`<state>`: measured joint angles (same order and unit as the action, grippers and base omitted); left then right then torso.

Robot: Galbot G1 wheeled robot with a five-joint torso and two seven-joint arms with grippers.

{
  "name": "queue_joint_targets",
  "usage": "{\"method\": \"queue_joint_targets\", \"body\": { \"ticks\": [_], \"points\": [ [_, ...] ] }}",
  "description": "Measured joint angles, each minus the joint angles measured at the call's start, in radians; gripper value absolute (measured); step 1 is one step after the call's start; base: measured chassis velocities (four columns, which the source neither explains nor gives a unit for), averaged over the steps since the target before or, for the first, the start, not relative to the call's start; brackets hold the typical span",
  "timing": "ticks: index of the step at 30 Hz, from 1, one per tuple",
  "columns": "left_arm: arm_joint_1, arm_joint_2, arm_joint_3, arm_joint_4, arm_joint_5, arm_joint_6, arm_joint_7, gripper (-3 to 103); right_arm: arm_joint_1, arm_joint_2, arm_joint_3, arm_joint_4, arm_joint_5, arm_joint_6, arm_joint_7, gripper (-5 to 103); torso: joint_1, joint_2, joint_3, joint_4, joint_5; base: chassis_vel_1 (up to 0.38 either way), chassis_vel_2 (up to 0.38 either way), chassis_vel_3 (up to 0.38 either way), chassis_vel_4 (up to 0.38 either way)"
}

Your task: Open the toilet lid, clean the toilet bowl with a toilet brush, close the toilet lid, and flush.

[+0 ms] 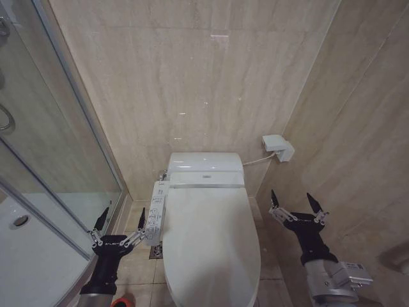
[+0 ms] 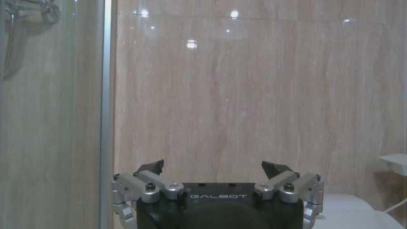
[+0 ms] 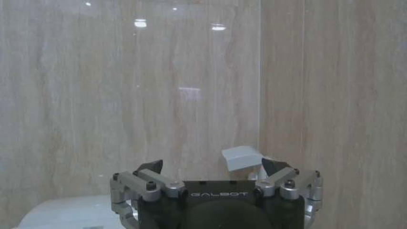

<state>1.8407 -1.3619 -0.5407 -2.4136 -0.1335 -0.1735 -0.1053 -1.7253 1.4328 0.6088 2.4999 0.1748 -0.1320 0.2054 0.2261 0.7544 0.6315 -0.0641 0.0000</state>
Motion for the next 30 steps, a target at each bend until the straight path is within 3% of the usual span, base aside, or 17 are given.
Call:
{"method": "queue_joint_targets", "body": {
  "ticks": [30],
  "points": [
    [0.0,0.0,0.0,0.0,0.0,0.0,0.0,100,0.0,0.0,0.0,0.0,0.0,0.0,0.0,100,0.0,0.0,0.0,0.0,0.0,-0.033,0.037,0.038,-0.044]
  ]
}}
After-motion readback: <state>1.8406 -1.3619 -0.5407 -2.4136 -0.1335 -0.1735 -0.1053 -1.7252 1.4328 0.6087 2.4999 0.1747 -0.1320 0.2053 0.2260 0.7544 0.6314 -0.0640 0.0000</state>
